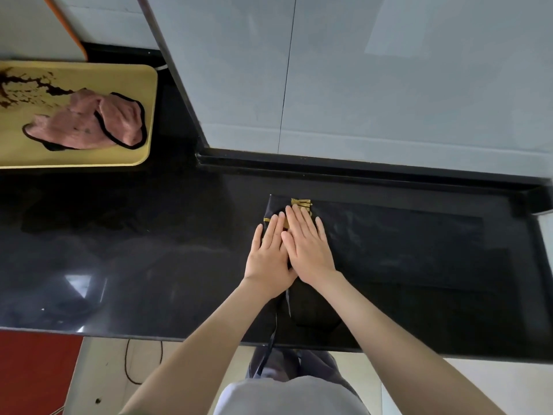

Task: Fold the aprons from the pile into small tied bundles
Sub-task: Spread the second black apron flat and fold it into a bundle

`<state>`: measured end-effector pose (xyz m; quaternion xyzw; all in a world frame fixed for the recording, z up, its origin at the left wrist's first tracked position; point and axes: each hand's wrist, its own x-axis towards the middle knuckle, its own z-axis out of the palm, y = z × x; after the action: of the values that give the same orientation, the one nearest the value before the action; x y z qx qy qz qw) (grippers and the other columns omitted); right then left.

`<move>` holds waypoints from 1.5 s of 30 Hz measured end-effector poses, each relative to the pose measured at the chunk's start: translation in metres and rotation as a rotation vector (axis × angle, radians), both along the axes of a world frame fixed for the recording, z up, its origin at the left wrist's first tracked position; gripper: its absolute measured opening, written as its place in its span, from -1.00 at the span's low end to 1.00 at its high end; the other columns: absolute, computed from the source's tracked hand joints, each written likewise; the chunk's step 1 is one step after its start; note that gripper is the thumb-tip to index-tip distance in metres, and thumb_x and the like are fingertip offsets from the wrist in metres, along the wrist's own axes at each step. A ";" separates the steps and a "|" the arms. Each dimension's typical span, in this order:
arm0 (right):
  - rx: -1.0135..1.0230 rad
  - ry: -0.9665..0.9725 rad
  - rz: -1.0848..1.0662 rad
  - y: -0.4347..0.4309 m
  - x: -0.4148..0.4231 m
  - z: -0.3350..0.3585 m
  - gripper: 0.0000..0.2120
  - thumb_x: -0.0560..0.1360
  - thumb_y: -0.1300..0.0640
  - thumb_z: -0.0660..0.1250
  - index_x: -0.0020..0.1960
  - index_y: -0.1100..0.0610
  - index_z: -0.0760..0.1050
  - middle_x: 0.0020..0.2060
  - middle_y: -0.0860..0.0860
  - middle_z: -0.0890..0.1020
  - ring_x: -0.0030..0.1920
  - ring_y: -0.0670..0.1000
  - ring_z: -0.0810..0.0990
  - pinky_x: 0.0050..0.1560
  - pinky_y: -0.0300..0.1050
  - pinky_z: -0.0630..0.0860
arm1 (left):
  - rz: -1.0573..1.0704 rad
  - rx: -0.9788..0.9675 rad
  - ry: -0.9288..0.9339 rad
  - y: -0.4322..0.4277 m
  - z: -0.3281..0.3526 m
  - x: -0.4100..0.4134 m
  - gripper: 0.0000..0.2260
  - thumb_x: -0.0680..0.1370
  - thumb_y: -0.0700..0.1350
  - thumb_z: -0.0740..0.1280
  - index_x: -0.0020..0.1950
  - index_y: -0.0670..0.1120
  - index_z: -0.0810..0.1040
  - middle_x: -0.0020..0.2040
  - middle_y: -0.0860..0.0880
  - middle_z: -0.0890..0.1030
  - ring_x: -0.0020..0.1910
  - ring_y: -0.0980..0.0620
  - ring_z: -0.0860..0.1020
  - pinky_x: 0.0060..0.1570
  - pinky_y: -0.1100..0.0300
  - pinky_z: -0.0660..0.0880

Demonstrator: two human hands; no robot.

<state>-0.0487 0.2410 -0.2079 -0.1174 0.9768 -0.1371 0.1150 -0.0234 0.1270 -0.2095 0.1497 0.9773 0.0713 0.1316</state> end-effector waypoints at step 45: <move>-0.344 -0.307 -0.502 0.072 -0.010 0.034 -0.52 0.66 -0.04 0.04 0.55 0.02 0.08 0.36 0.06 0.41 0.23 0.05 0.49 0.12 -0.08 0.48 | 0.999 1.053 -0.786 0.054 0.029 -0.031 -0.80 0.54 0.03 0.36 0.01 -0.09 0.57 -0.04 -0.04 0.67 -0.01 -0.03 0.62 0.08 -0.02 0.58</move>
<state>-0.0591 0.3126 -0.1739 0.1309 0.9091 -0.3399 0.2021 -0.0540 0.1813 -0.1807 -0.2961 0.6502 0.6172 0.3295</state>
